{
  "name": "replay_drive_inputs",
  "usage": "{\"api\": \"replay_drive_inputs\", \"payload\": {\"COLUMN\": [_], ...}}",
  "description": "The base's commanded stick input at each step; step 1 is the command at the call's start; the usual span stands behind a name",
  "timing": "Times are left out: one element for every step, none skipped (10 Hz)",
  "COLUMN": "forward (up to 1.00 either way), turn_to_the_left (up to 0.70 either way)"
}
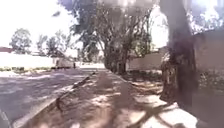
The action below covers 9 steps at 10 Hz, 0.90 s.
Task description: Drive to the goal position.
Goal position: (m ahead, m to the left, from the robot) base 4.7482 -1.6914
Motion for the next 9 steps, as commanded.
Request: {"api": "replay_drive_inputs", "payload": {"forward": [0.7, 0.7, 0.7, 0.7, 0.7, 0.7, 0.7, 0.7, 0.7], "turn_to_the_left": [0.0, 0.0, 0.0, 0.0, 0.0, 0.0, 0.0, 0.0, 0.0]}}
